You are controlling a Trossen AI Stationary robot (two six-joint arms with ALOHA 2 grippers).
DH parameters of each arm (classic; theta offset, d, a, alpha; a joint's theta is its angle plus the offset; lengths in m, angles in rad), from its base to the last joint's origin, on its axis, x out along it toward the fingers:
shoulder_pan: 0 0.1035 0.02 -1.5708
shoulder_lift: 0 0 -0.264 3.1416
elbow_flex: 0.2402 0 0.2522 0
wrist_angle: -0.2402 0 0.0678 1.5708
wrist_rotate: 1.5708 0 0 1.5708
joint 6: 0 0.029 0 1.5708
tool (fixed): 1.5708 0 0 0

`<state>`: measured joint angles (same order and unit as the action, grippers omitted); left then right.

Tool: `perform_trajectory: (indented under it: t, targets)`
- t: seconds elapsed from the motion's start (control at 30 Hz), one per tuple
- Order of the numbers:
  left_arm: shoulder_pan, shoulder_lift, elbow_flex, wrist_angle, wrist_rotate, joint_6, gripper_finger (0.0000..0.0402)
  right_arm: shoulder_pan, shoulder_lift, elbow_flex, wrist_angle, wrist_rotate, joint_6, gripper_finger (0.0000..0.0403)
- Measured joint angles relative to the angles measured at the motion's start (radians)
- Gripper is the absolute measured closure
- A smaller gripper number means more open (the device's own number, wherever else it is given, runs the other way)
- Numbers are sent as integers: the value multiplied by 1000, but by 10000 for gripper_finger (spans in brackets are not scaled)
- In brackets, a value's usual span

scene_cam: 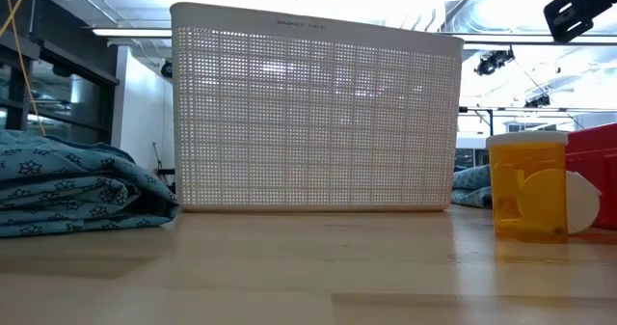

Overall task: Pick & place medical supplies in basket/bin
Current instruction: Put the left orange pill bottle into the blue bin

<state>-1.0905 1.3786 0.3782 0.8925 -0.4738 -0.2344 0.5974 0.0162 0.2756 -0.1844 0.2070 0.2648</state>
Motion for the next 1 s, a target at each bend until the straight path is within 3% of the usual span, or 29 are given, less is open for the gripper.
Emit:
perform_trajectory:
  t: [0.43,0.73,1.0]
  targets:
    - [-132,-297,-137,-247,-22,-3,195,0,0,0,0,0,0,192]
    - [-209,-303,-140,-260,-21,-6,195,0,0,0,0,0,0,192]
    - [-214,-271,-140,-308,-34,-80,195,0,0,0,0,0,0,192]
